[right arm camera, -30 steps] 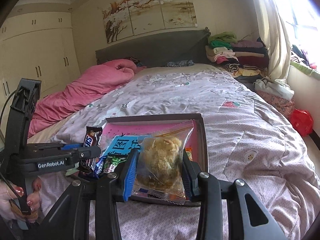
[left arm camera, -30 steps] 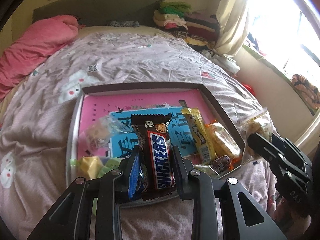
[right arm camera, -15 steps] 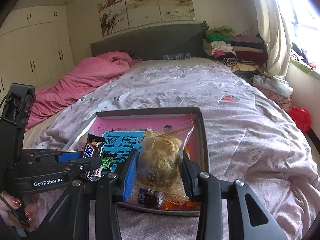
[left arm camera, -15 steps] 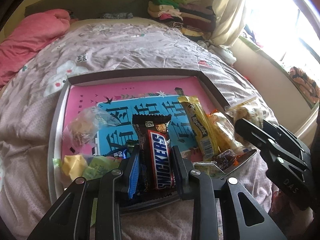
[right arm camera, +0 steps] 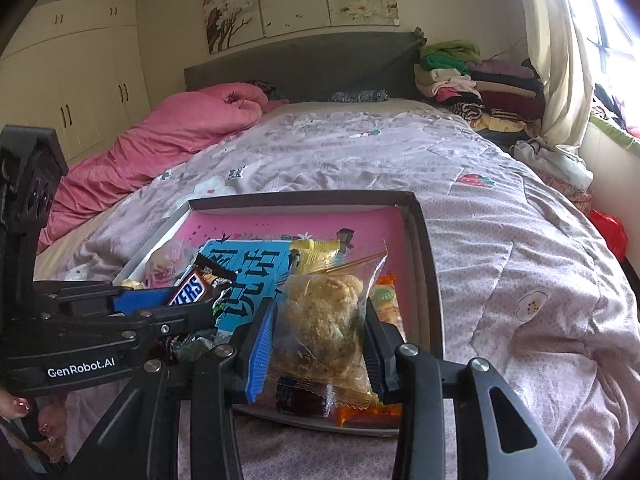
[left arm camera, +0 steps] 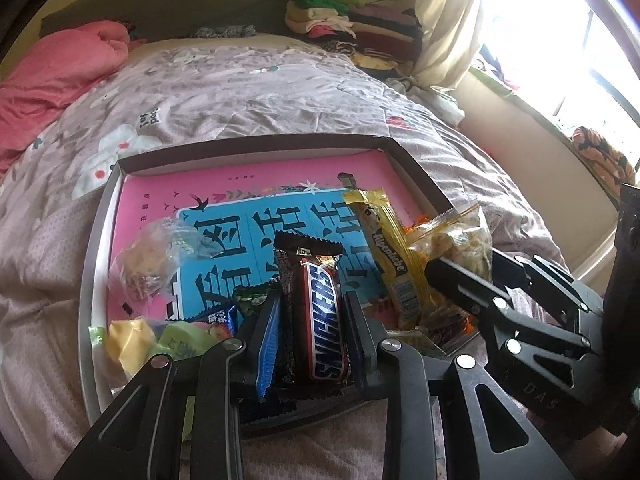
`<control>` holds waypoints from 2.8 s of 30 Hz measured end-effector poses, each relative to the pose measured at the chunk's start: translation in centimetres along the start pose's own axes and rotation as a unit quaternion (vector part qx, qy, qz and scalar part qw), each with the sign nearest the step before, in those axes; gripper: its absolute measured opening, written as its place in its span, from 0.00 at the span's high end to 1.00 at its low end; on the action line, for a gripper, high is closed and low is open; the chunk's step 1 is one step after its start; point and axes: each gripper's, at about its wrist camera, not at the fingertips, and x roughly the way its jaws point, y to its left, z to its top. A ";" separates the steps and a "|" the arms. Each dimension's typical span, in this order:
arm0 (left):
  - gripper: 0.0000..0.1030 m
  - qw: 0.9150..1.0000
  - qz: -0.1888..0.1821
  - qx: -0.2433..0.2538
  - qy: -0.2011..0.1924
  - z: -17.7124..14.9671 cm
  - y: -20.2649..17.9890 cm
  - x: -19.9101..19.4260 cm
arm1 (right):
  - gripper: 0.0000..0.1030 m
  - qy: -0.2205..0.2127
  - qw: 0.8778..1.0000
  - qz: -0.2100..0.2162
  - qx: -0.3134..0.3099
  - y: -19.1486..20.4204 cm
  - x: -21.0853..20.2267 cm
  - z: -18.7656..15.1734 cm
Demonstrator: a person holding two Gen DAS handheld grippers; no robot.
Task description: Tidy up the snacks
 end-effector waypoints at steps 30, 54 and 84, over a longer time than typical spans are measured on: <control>0.70 1.000 -0.014 0.006 0.002 0.5 -0.2 0.4 | 0.57 -0.012 1.000 -0.014 0.008 -0.3 -0.6 -0.5; 0.39 1.000 0.012 -0.008 -0.023 0.8 -0.1 -2.5 | 0.41 -0.052 0.999 -0.010 0.008 -0.3 -3.1 0.0; 0.25 0.996 0.080 -0.038 -0.015 -5.5 -0.2 -9.6 | 0.05 -0.067 0.997 -0.015 0.030 2.1 -10.3 -2.3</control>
